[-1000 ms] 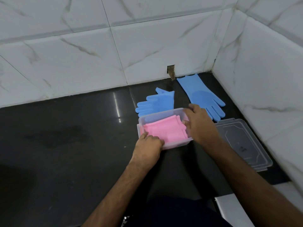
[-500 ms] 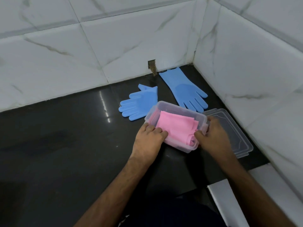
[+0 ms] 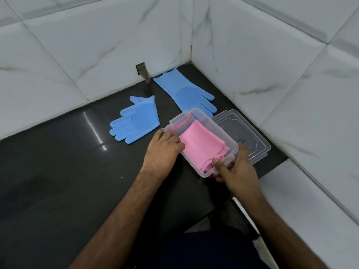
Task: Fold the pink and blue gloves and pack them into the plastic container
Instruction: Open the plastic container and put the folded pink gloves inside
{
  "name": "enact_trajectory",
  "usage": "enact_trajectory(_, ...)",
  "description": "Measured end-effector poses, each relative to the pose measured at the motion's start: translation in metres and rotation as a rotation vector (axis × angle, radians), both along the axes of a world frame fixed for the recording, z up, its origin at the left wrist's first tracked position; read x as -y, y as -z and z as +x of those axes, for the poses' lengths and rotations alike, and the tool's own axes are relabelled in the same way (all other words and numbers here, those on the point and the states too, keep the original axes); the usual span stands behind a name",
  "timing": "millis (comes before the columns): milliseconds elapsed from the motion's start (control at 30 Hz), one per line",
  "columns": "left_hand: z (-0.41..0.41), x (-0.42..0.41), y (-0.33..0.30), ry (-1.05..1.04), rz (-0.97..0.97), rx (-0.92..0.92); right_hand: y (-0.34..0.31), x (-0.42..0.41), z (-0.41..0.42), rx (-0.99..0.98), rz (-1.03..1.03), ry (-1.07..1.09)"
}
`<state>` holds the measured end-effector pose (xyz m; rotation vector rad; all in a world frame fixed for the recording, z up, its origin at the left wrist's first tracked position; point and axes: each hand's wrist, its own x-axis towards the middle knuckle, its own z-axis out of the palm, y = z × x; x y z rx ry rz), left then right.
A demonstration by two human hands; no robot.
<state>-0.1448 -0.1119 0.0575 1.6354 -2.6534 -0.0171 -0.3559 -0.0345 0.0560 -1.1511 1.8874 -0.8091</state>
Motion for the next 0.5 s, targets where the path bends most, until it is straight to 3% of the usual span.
enact_trajectory(100,0.011,-0.001,-0.001,-0.014,0.003,-0.103,0.001,0.000,0.004,0.050,0.006,-0.001)
enact_trajectory(300,0.016,-0.001,0.003,-0.011,0.030,-0.149,-0.001,0.000,0.016,-0.041,0.068,-0.027)
enact_trajectory(367,0.013,0.003,0.001,-0.023,0.050,-0.145,-0.009,0.000,0.019,-0.201,0.128,-0.081)
enact_trajectory(500,0.010,0.000,-0.005,-0.082,0.072,-0.239,-0.034,0.007,0.024,-0.736,0.217,-0.194)
